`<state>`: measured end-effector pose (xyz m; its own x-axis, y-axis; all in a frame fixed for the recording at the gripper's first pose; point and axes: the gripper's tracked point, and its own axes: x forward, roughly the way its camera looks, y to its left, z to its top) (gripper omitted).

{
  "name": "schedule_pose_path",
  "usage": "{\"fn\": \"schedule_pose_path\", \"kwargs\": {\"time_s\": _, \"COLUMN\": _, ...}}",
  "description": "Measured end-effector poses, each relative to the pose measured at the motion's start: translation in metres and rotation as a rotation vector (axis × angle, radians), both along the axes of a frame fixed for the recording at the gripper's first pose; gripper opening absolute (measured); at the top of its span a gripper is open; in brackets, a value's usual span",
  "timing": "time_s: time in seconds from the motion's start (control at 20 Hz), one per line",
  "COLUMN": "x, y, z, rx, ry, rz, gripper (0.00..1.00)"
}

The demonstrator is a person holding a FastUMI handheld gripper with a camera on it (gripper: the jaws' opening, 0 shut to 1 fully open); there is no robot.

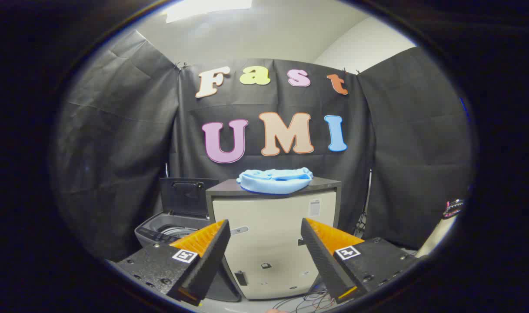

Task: Put the clothes into the washing machine and then close the washing machine lid.

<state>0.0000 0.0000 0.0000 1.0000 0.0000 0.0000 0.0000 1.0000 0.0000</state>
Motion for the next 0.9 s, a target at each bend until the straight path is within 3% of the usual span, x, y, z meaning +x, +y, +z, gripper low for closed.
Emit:
{"fn": "schedule_pose_path", "kwargs": {"time_s": 0.5, "x": -0.001, "y": 0.0, "z": 0.016, "rx": 0.071, "ry": -0.055, "rz": -0.042, "gripper": 0.99}}
{"fn": "schedule_pose_path", "kwargs": {"time_s": 0.9, "x": 0.016, "y": 0.022, "z": -0.004, "rx": 0.041, "ry": 0.005, "rz": -0.01, "gripper": 0.96}}
